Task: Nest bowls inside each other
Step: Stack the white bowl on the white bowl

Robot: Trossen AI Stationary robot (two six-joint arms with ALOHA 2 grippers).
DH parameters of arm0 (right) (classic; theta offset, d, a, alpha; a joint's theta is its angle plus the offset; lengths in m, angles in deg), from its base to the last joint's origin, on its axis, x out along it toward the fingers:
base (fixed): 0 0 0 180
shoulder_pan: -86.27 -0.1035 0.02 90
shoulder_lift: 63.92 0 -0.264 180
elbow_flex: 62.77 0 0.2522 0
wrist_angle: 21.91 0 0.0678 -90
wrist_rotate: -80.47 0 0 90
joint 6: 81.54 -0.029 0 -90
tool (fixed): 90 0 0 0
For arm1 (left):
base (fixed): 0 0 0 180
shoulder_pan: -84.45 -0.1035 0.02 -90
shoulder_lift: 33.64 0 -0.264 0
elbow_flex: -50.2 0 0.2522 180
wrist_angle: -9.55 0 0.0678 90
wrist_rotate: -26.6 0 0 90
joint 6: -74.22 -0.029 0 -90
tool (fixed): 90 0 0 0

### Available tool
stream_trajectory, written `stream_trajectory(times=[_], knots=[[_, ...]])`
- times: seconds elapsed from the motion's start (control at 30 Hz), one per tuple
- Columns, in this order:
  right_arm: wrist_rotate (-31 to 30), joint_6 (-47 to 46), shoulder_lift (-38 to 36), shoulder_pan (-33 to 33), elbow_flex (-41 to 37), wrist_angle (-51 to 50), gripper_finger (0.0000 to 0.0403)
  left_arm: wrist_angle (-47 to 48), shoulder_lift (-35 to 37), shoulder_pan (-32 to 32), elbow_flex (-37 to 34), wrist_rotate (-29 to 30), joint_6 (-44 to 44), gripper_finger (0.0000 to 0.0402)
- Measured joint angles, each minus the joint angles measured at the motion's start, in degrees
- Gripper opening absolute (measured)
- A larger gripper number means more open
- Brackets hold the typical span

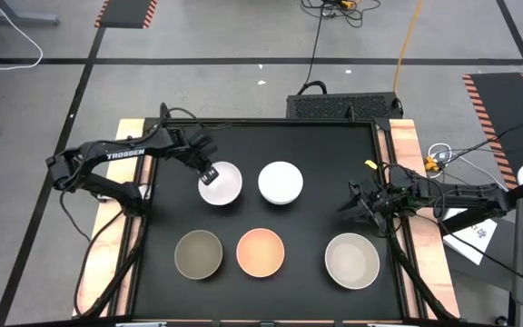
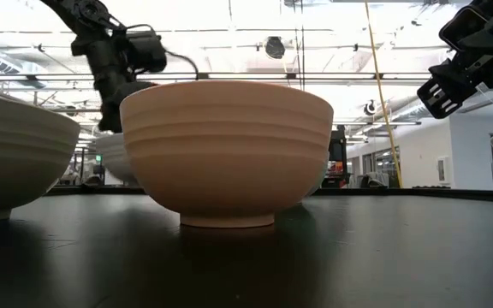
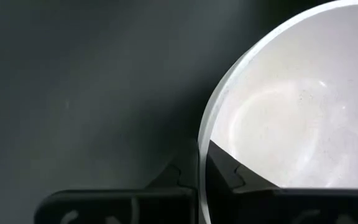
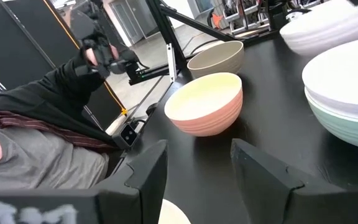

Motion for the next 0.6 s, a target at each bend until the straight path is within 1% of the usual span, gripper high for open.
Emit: stream_trajectory(times=[0.1, 0.3, 0.4, 0.5, 0.6], knots=[[0.00, 0.02, 0.02, 0.00, 0.00, -0.20, 0.0169, 0.55, 0.00, 1.18, 4.13, 0.22, -0.48, 0.0004], [0.02, 0.70, 0.02, 0.00, 0.00, -0.20, 0.0169, 3.11, 0.00, 4.66, 14.87, 0.88, -0.64, 0.0004], [0.02, 0.87, 0.00, 0.00, 0.00, -0.18, 0.0169, 3.98, -0.30, 6.19, 20.38, 1.87, 1.03, 0.0004], [0.02, 0.87, 0.02, 0.00, 0.00, -0.16, 0.0169, 6.94, -2.87, 7.08, 27.03, 2.88, 2.61, 0.0004], [0.02, 0.58, 0.00, 0.00, 0.00, -0.14, 0.0169, 11.79, -7.78, 8.75, 33.86, 4.27, 2.14, 0.0004]])
